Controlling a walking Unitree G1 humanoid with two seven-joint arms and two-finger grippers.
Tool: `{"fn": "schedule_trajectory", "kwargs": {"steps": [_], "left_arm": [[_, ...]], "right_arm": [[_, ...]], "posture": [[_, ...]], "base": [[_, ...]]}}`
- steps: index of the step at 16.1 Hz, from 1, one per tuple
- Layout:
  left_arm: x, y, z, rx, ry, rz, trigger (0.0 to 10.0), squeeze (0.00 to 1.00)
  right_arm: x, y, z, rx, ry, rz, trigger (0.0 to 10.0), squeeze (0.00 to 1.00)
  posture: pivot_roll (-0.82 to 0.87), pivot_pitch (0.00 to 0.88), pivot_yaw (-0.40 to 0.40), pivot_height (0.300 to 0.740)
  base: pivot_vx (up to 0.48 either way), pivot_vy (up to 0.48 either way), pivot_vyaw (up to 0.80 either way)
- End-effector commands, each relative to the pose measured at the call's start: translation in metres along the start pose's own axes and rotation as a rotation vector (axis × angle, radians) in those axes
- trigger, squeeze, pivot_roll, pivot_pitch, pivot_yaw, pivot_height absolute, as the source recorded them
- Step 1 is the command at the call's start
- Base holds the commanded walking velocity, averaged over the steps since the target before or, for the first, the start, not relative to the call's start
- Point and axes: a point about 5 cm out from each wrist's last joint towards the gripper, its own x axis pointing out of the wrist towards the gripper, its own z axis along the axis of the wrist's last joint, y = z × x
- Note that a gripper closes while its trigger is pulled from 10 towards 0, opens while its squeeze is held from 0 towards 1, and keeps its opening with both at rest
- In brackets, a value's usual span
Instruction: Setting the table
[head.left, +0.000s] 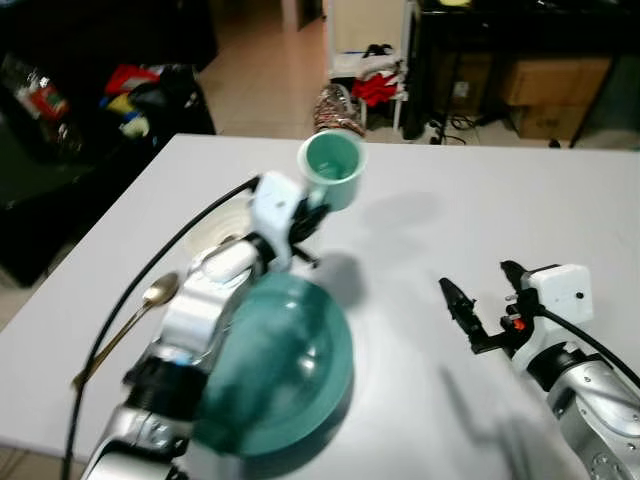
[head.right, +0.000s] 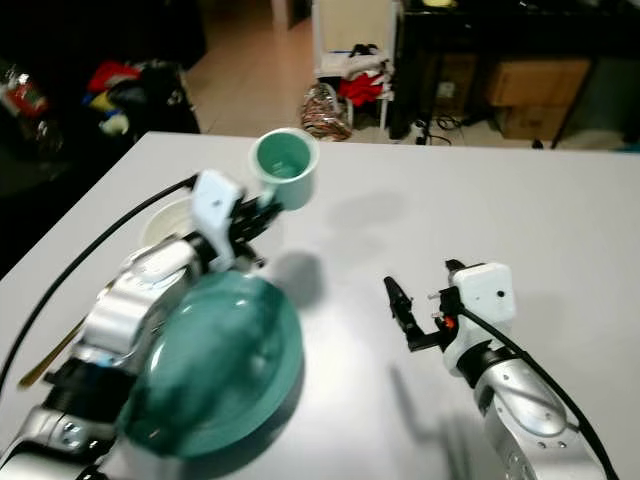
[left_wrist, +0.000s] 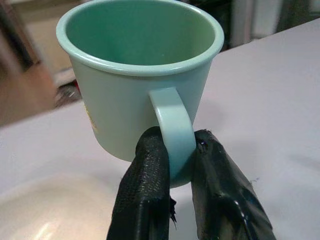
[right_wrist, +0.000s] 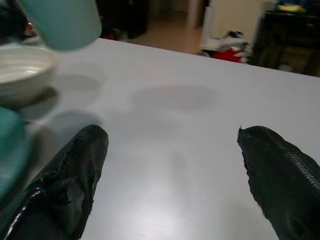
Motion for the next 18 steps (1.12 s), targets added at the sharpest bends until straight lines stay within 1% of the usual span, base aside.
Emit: {"fn": "schedule_trajectory", "kwargs": {"steps": [1, 3, 5, 7, 8, 9, 10, 11, 12, 13, 14, 18], "left_arm": [[-0.001, 0.004, 0.004, 0.01, -0.009, 0.015, 10.0, 0.0], [-0.001, 0.001, 0.003, 0.004, -0.006, -0.01, 10.0, 0.0], [0.0, -0.004, 0.003, 0.015, 0.008, -0.062, 10.0, 0.0], [0.0, -0.007, 0.0, 0.006, 0.035, -0.113, 10.0, 0.0], [-0.001, -0.011, -0.002, -0.006, 0.061, -0.165, 10.0, 0.0], [-0.001, -0.018, -0.005, -0.021, 0.099, -0.246, 10.0, 0.0], [-0.001, -0.024, -0.007, -0.036, 0.128, -0.301, 10.0, 0.0], [0.003, -0.026, -0.011, -0.02, 0.171, -0.309, 10.0, 0.0], [0.005, -0.027, -0.013, -0.014, 0.193, -0.307, 10.0, 0.0], [0.011, -0.028, -0.016, -0.024, 0.227, -0.298, 10.0, 0.0], [0.02, -0.029, -0.019, -0.023, 0.256, -0.277, 10.0, 0.0], [0.03, -0.03, -0.02, -0.023, 0.272, -0.251, 10.0, 0.0]], "right_arm": [[-0.001, 0.005, 0.003, 0.011, -0.007, 0.046, 10.0, 0.0], [-0.001, 0.006, 0.003, 0.017, -0.002, 0.068, 10.0, 0.0], [-0.002, 0.006, 0.002, 0.017, 0.007, 0.086, 10.0, 0.0], [-0.004, 0.007, 0.002, 0.008, 0.015, 0.131, 10.0, 0.0], [-0.006, 0.009, 0.002, 0.013, 0.019, 0.164, 10.0, 0.0], [-0.009, 0.01, 0.0, 0.009, 0.034, 0.206, 10.0, 0.0], [-0.011, 0.011, -0.001, 0.009, 0.047, 0.238, 10.0, 0.0], [-0.013, 0.012, -0.002, 0.005, 0.061, 0.271, 10.0, 0.0], [-0.015, 0.013, -0.003, 0.002, 0.068, 0.286, 10.0, 0.0], [-0.018, 0.013, -0.003, 0.0, 0.078, 0.31, 10.0, 0.0], [-0.023, 0.015, -0.004, -0.004, 0.094, 0.347, 10.0, 0.0], [-0.028, 0.017, -0.006, -0.004, 0.116, 0.371, 10.0, 0.0]], "posture": [[-0.05, 0.0, 0.064, 0.74], [-0.05, 0.0, 0.06, 0.74], [-0.05, 0.0, 0.061, 0.74], [-0.05, 0.0, 0.06, 0.74], [-0.05, 0.0, 0.06, 0.74], [-0.05, 0.0, 0.059, 0.74], [-0.05, 0.0, 0.059, 0.74], [-0.05, 0.0, 0.062, 0.74], [-0.05, 0.0, 0.062, 0.74], [-0.06, 0.0, 0.067, 0.74], [-0.07, 0.0, 0.073, 0.74], [-0.07, 0.0, 0.08, 0.74]], "base": [[0.0, 0.0, 0.0], [0.0, 0.0, 0.0], [0.0, 0.0, 0.0], [0.0, 0.0, 0.0], [0.0, 0.0, 0.0], [0.0, 0.0, 0.0], [0.0, 0.0, 0.0], [0.0, 0.0, 0.0], [0.0, 0.0, 0.0], [0.0, 0.0, 0.0], [0.0, 0.0, 0.0], [0.0, 0.0, 0.0]]}}
